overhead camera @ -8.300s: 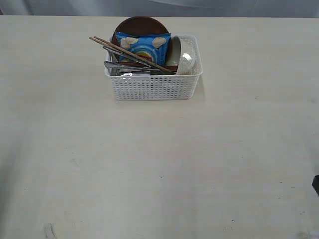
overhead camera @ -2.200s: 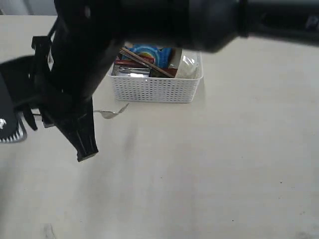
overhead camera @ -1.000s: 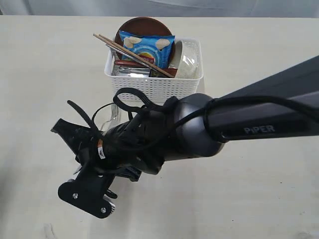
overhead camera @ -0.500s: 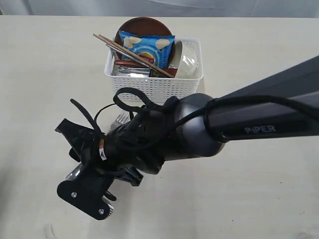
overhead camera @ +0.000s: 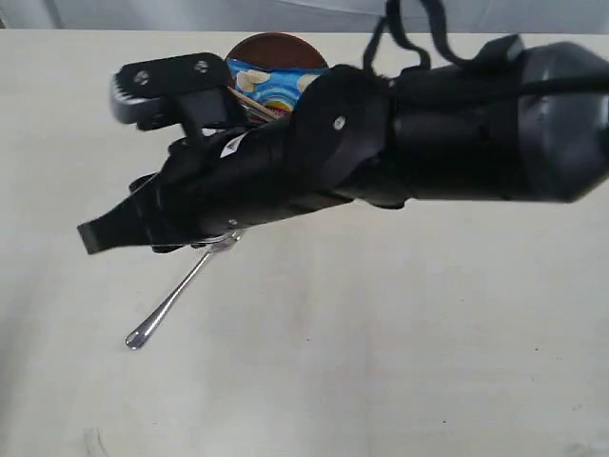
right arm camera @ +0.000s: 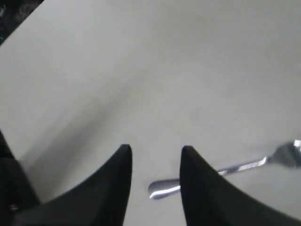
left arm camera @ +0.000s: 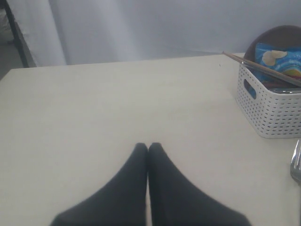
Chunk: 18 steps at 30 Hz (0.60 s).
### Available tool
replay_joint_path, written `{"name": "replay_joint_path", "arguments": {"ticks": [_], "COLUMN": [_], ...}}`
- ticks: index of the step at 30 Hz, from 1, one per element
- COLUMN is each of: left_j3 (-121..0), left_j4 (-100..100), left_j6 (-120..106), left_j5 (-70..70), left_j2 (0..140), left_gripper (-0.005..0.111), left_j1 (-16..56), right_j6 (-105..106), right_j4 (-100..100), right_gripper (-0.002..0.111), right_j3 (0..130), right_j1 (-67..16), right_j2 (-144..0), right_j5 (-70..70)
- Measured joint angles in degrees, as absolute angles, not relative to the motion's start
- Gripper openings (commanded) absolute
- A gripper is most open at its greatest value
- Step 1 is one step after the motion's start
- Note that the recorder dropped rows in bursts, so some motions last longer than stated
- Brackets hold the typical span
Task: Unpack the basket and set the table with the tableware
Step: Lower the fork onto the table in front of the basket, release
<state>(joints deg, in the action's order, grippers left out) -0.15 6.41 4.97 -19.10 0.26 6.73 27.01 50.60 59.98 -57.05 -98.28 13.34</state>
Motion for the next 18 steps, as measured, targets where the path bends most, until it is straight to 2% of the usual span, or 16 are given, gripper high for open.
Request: {"name": "replay_joint_path", "arguments": {"ticks": [5, 10, 18], "left_j3": [-0.1, -0.1, -0.1], "left_j4": [6.4, 6.4, 6.4], "left_j6": [5.0, 5.0, 5.0], "left_j5": [-19.1, -19.1, -19.1], "left_j2": [0.3, 0.3, 0.3], "left_gripper": [0.000, 0.000, 0.000], "left_j1": [6.7, 6.7, 6.7], "right_j6": [10.0, 0.0, -3.4], "right_j4": [53.4, 53.5, 53.6], "right_gripper": [0.035, 0.035, 0.035], "right_j3": [60.0, 60.1, 64.3], "right_j1": [-51.4, -49.0, -49.1], "right_j2": [-100.7, -105.4, -112.8], "right_j5": [24.4, 26.0, 27.0]}}
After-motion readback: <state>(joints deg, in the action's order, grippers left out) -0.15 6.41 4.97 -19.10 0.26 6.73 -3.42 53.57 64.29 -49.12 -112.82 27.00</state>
